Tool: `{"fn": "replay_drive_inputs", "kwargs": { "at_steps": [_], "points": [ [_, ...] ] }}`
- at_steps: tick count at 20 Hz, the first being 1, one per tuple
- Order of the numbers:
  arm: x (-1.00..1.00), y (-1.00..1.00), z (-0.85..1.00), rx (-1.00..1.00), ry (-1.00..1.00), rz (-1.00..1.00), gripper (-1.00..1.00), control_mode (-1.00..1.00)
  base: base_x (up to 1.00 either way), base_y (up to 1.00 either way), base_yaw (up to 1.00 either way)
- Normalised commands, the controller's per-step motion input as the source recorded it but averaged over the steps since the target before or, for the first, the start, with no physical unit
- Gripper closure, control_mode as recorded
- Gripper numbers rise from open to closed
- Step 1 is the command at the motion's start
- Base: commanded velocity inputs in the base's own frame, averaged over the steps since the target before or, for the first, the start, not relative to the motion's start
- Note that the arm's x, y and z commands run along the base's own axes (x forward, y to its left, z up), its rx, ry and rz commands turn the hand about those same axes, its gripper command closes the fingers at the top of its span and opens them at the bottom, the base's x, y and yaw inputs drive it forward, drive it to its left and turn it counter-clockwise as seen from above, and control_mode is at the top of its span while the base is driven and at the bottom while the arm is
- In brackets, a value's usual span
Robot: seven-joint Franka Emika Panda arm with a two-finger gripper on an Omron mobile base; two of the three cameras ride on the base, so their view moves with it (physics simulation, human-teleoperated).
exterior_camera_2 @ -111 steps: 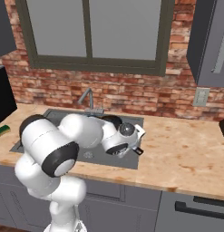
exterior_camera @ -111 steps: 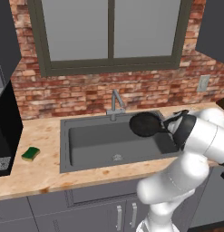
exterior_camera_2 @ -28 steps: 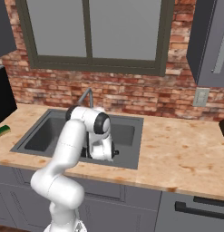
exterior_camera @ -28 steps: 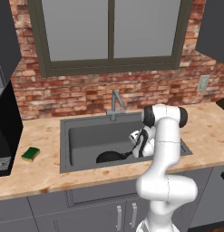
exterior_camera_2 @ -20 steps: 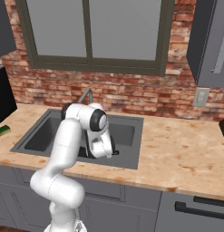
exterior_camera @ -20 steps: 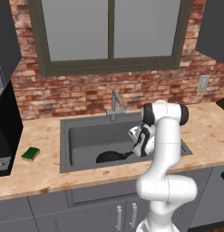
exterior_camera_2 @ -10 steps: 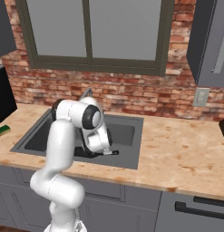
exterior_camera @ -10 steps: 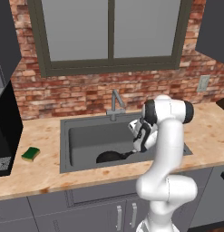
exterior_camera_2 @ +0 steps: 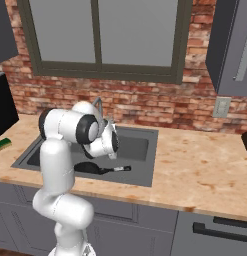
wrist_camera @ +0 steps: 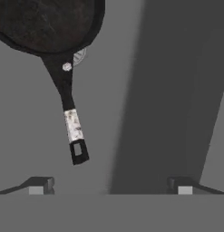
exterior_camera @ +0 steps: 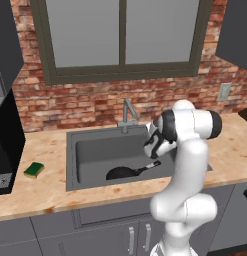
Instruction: Pick the pan and sponge and place them into the sink. Then turn on the water.
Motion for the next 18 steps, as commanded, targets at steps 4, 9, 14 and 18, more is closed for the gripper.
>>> {"fn": "replay_drive_inputs", "kwargs": {
  "at_steps": [4, 9, 14, 18],
  "points": [
    [-0.28, 0.00, 0.53, 0.12, -0.05, -0.24, -1.00, -1.00, 0.00, 0.00, 0.00],
    [-0.42, 0.00, 0.31, 0.13, -0.07, -0.24, -1.00, -1.00, 0.00, 0.00, 0.00],
    [-0.32, 0.00, 0.29, 0.14, -0.08, -0.26, -1.00, -1.00, 0.00, 0.00, 0.00],
    [-0.32, 0.00, 0.29, 0.17, -0.08, -0.27, -1.00, -1.00, 0.00, 0.00, 0.00]
  ]
}}
